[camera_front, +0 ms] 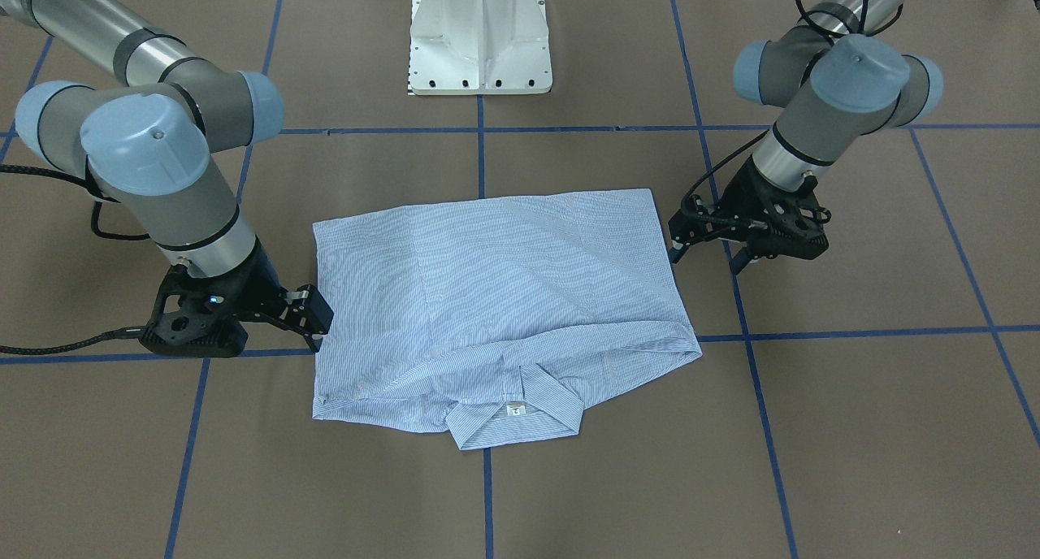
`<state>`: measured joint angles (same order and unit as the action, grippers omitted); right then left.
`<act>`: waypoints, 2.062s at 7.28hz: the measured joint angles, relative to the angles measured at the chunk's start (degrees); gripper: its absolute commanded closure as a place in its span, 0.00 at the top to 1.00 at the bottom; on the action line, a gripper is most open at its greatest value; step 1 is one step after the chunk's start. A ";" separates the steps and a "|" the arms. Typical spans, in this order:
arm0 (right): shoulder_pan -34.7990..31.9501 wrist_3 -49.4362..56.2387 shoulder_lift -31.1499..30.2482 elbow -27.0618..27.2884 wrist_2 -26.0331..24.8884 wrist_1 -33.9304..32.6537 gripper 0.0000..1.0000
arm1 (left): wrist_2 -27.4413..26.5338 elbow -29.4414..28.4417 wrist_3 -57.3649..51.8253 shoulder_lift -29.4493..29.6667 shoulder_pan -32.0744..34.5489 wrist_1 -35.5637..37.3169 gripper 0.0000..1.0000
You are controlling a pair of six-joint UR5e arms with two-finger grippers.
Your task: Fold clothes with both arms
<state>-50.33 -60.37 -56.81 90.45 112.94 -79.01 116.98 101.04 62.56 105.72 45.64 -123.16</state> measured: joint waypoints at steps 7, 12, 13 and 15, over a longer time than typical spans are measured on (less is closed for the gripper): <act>-0.28 1.31 -2.16 1.82 -0.38 0.37 1.00 | -16.14 2.79 15.41 -7.65 -19.33 -9.29 0.75; -0.09 1.25 -2.24 2.00 -0.51 0.44 1.00 | -17.96 2.51 15.65 -7.58 -20.31 -8.02 0.03; -0.07 1.21 -2.27 2.06 -0.54 0.44 1.00 | -17.94 2.55 15.66 -7.60 -20.33 -7.82 0.00; -0.03 1.14 -2.33 2.22 -0.60 0.40 1.00 | -17.79 2.83 15.67 -7.69 -20.32 -7.29 0.00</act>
<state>-50.36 -59.23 -59.14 92.67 112.34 -78.61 99.19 103.87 78.22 98.03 25.33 -130.44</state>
